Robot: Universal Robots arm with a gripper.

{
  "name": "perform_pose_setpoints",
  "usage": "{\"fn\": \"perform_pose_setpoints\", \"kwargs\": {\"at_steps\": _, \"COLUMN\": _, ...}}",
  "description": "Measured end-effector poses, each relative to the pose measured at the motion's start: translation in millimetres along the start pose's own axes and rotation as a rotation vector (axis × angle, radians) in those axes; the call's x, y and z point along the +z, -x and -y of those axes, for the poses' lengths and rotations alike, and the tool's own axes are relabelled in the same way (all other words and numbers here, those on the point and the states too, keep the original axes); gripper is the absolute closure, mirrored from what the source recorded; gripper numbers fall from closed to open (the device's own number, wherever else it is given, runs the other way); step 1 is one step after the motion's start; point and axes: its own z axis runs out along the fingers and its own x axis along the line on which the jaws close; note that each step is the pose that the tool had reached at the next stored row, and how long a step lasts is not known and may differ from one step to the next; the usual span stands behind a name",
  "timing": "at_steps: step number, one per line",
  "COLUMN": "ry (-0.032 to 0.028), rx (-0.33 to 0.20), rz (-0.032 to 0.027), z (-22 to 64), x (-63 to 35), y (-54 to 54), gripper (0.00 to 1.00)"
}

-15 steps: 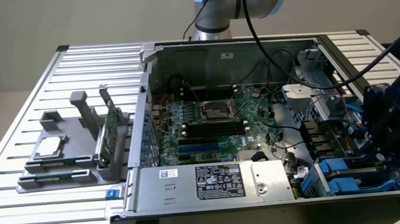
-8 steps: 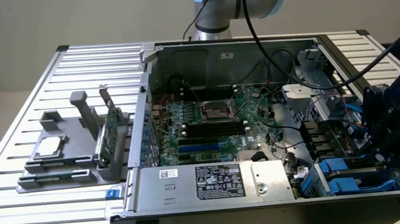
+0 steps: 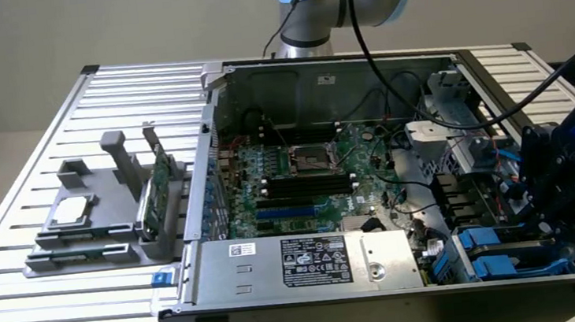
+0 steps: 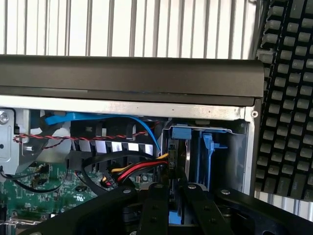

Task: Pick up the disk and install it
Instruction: 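Insert the first disk wire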

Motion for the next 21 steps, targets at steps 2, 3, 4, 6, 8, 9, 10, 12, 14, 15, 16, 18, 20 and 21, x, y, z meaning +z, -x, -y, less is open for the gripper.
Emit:
{"fn": "perform_pose_setpoints", "kwargs": {"at_steps": 2, "ry": 0.0, "rx": 0.001, "rz": 0.0001, "z": 0.0, "x": 0.1, "y": 0.0, "gripper": 0.83}}
{"fn": "perform_pose_setpoints", "kwargs": {"at_steps": 3, "ry": 0.0001, "rx": 0.001, "rz": 0.0001, "z": 0.0, "x": 0.2, "y": 0.0, "gripper": 0.83}}
{"fn": "perform_pose_setpoints", "kwargs": {"at_steps": 4, "ry": 0.0002, "rx": 0.001, "rz": 0.0003, "z": 0.1, "x": 0.4, "y": 0.0, "gripper": 0.83}}
{"fn": "perform_pose_setpoints", "kwargs": {"at_steps": 6, "ry": 0.0003, "rx": 0.002, "rz": 0.0004, "z": 0.1, "x": 0.8, "y": -0.1, "gripper": 0.83}}
{"fn": "perform_pose_setpoints", "kwargs": {"at_steps": 8, "ry": 0.0003, "rx": 0.003, "rz": 0.0006, "z": 0.1, "x": 1.4, "y": 0.0, "gripper": 0.83}}
{"fn": "perform_pose_setpoints", "kwargs": {"at_steps": 9, "ry": 0.0003, "rx": 0.004, "rz": 0.0007, "z": 0.2, "x": 1.7, "y": -0.1, "gripper": 0.83}}
{"fn": "perform_pose_setpoints", "kwargs": {"at_steps": 10, "ry": 0.0004, "rx": 0.004, "rz": 0.0007, "z": 0.2, "x": 2.1, "y": -0.1, "gripper": 0.83}}
{"fn": "perform_pose_setpoints", "kwargs": {"at_steps": 12, "ry": 0.0006, "rx": 0.005, "rz": 0.0007, "z": 0.2, "x": 2.7, "y": -0.2, "gripper": 0.83}}
{"fn": "perform_pose_setpoints", "kwargs": {"at_steps": 14, "ry": 0.0007, "rx": 0.007, "rz": 0.0009, "z": 0.2, "x": 3.2, "y": -0.5, "gripper": 0.83}}
{"fn": "perform_pose_setpoints", "kwargs": {"at_steps": 15, "ry": 0.0008, "rx": 0.008, "rz": 0.001, "z": 0.2, "x": 3.4, "y": -0.7, "gripper": 0.83}}
{"fn": "perform_pose_setpoints", "kwargs": {"at_steps": 16, "ry": 0.0008, "rx": 0.008, "rz": 0.0011, "z": 0.0, "x": 3.6, "y": -0.8, "gripper": 0.83}}
{"fn": "perform_pose_setpoints", "kwargs": {"at_steps": 18, "ry": 0.001, "rx": 0.01, "rz": 0.0015, "z": 0.0, "x": 3.9, "y": -0.9, "gripper": 0.83}}
{"fn": "perform_pose_setpoints", "kwargs": {"at_steps": 20, "ry": 0.0012, "rx": 0.011, "rz": 0.0017, "z": -0.1, "x": 4.5, "y": -0.9, "gripper": 0.83}}
{"fn": "perform_pose_setpoints", "kwargs": {"at_steps": 21, "ry": 0.0012, "rx": 0.012, "rz": 0.0019, "z": -0.3, "x": 4.7, "y": -0.9, "gripper": 0.83}}
